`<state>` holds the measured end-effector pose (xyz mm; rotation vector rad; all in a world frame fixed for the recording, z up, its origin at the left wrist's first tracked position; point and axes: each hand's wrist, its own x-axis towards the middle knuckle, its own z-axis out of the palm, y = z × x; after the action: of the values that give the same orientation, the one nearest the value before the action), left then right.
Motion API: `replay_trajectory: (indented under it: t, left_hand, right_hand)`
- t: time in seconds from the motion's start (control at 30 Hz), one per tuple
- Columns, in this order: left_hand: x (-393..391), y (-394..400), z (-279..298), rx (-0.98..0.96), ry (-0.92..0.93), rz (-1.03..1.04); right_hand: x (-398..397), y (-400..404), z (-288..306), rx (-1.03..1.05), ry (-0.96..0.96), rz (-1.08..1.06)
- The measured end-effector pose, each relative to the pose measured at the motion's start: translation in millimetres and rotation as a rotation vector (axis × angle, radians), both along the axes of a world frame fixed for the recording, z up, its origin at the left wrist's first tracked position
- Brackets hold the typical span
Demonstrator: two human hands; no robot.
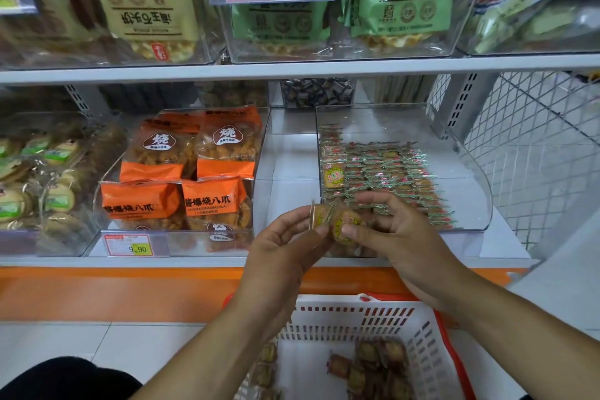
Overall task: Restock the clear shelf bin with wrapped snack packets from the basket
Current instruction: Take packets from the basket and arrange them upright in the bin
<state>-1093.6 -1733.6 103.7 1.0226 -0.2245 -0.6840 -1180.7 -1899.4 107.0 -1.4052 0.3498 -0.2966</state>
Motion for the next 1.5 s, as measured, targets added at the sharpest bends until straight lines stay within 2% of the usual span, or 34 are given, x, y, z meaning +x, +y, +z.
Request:
replay_trajectory:
  t: [0.17,0.33,0.43,0.5,0.57,0.6,0.67,0.7,0.77,0.87,1.03,1.1,1.33,1.5]
  left_hand:
    - [5,0,-3,-0.033,0.045,0.032]
    - [0,-4,-5,-0.078,0.046,-0.004]
    - [-4,-6,-4,0.002,-0.054,0.003]
    - [-4,-6,-4,0.17,-0.209,0.065]
    - [-3,-6,-5,0.381,-0.387,0.124]
    - [-3,-7,-4,0.441,-0.437,0.115]
    - [-5,-10,-2,0.462,-0.46,0.031]
    - [-6,-12,-1,0.449,-0.46,-0.018]
    - [-7,-15,0,0.468,-0.49,-0.075]
    - [-8,-15,0,0.505,-0.534,-0.095]
    - [-4,-10,1,0.517,-0.588,-0.14]
    - [-2,-9,1,0.509,-0.606,-0.145]
    - [1,-9,-5,0.486,-0.643,-0.175]
    - [3,-8,-11,0.455,-0.696,-0.204]
  right_hand:
    - [3,-9,6,0.113,0.04,-0.083]
    - [3,-5,5,0.222,0.082,0.045]
    - [2,0,5,0.196,0.086,0.117]
    - [3,-4,8,0.179,0.073,0.085]
    - [9,-14,13,0.015,0.065,0.002]
    - [14,-22,14,-0.188,0.081,-0.071]
    - [30,-38,16,-0.604,0.142,-0.183]
    - [40,-44,16,-0.728,0.189,-0.19]
    - [60,-50,9,-0.847,0.285,-0.139]
    - [91,-52,-5,-0.845,0.313,-0.139]
    - [111,-42,-11,-0.574,0.346,-0.259]
    - [108,-37,-12,-0.532,0.327,-0.277]
    - [104,-27,-3,-0.887,0.347,-0.164]
    - [112,-26,-8,-0.867,0.403,-0.181]
